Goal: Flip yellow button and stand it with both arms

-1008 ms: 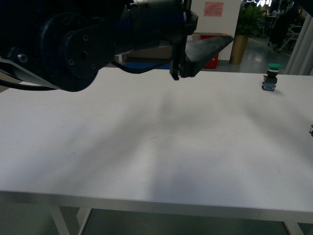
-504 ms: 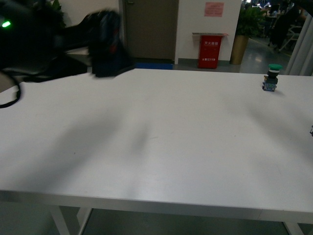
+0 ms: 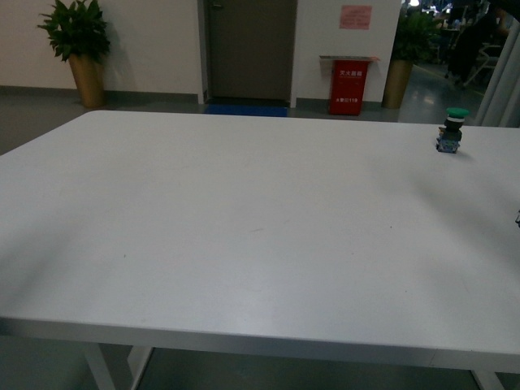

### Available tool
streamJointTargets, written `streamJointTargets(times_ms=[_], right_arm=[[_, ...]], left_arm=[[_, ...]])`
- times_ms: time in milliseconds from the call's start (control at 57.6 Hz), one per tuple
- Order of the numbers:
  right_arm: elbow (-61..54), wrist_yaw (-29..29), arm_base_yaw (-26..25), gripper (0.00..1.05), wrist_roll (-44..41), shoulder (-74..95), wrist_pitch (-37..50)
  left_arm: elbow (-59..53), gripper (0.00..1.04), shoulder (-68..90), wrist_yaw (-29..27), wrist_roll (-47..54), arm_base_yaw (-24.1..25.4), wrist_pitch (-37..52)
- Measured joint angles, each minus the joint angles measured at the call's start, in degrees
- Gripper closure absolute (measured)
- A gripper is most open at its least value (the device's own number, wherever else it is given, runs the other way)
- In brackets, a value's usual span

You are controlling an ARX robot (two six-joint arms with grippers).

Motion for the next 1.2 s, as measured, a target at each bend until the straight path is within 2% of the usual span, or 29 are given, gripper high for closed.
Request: streamJointTargets(times_ms=[122, 417, 799, 903, 1199], right_arm=[[0.0, 0.0, 0.0, 0.80, -0.3, -0.2, -0.4], [0.2, 0.0, 0.0, 0.80, -1.2, -0.8, -2.1], [0.4, 0.0, 0.0, 0.80, -1.6, -1.1, -2.3], [0.4, -0.1, -0.2, 0.80, -1.6, -1.3, -2.4], [0.4, -0.2, -0.4, 0.80, -1.8, -1.5, -2.6]], left_arm=[[-3.2, 1.00, -3.6, 0.0, -0.6, 0.0, 0.2], [-11.1, 1.01, -15.4, 0.0, -1.2, 0.0, -3.5], [-14.4, 1.01, -26.0, 0.0, -1.2, 0.0, -10.6], [-15.4, 1.01, -27.0, -0.1, -1.4, 0.0, -9.3], [-15.5, 1.01, -36.9, 0.0, -1.4, 0.0, -18.7]])
